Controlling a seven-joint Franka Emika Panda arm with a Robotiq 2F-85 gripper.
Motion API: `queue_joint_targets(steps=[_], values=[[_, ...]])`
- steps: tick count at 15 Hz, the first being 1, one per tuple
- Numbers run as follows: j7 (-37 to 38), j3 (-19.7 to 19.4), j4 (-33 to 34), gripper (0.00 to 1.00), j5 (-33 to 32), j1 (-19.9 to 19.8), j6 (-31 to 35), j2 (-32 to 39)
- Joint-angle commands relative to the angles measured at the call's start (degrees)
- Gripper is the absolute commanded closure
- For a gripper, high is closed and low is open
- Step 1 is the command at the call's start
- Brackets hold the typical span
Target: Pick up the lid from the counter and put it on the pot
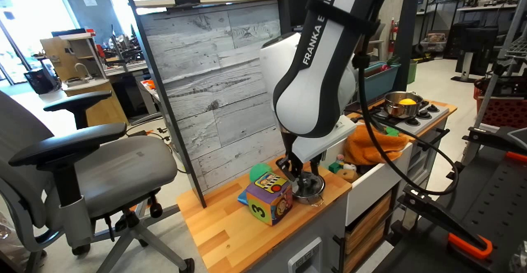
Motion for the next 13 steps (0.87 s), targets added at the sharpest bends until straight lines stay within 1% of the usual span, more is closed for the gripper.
queue_joint_targets(steps=[1, 3, 4, 12, 13], values=[[1.0, -0.8, -0.2, 0.17, -1.0, 0.5, -0.4, -0.2], [0.9, -0.9, -0.7, 0.02, -1.1, 0.6, 0.1, -0.6], [0.9, -0.8, -1.0, 0.00, -1.1, 0.5, 0.4, -0.8], [0.9, -1.2, -3.9, 0.00, -0.7, 0.0, 2.6, -3.0], [0.5, -0.5, -0.7, 0.00, -0.4, -0.4, 0.9, -0.6]])
